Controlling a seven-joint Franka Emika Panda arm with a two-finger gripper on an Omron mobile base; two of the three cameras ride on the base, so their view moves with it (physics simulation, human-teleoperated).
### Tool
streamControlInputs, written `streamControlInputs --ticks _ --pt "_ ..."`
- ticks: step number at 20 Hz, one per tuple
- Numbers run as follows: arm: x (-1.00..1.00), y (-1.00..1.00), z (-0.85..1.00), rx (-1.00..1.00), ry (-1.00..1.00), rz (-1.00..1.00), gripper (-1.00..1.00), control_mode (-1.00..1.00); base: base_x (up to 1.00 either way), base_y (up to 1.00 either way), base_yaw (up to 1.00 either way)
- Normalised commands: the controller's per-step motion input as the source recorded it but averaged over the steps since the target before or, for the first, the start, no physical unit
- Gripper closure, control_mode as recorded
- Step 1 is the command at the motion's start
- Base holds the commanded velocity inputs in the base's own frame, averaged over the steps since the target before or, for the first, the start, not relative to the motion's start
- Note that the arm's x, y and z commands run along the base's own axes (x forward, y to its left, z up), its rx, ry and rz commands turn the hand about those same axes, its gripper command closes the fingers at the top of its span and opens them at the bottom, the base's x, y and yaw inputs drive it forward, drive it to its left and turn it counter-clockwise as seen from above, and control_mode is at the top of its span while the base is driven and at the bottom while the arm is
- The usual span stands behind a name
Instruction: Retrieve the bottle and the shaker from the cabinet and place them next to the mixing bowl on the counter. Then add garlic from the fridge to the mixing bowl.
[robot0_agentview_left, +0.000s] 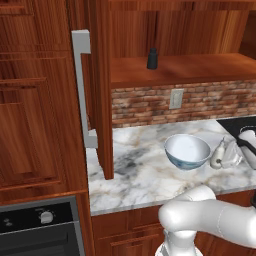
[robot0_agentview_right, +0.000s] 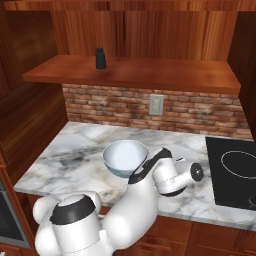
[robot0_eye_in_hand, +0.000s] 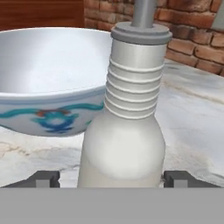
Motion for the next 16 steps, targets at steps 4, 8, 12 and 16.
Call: streamControlInputs --ticks 4,8,12,16 --pt "-0.24 0.0 0.02 0.0 0.0 0.0 -1.0 -1.0 0.0 0.0 0.0" --pt "-0.32 0.0 0.19 0.0 -0.01 0.0 -1.0 -1.0 0.0 0.0 0.0" --pt "-0.22 -0.01 0.37 0.0 0.0 -0.01 -1.0 -1.0 0.0 0.0 0.0" --pt "-0.2 0.0 0.64 0.0 0.0 -0.02 -1.0 -1.0 0.0 0.0 0.0"
